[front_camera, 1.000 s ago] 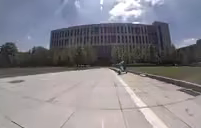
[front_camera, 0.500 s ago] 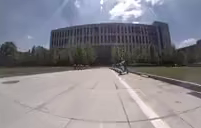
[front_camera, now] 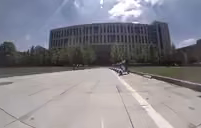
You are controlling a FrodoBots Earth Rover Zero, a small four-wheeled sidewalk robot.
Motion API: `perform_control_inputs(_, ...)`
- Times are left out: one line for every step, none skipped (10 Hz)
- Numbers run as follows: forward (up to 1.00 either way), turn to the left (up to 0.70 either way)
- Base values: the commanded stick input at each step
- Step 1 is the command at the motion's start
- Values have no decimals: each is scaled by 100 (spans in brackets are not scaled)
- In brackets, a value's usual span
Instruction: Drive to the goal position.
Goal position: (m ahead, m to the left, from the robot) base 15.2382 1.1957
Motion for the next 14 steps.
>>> perform_control_inputs(70, -21)
perform_control_inputs(70, -5)
perform_control_inputs(70, 0)
perform_control_inputs(70, 0)
perform_control_inputs(70, 0)
perform_control_inputs(70, 0)
perform_control_inputs(70, -20)
perform_control_inputs(70, -22)
perform_control_inputs(70, 0)
perform_control_inputs(70, 0)
perform_control_inputs(70, 0)
perform_control_inputs(70, 0)
perform_control_inputs(70, 0)
perform_control_inputs(70, 0)
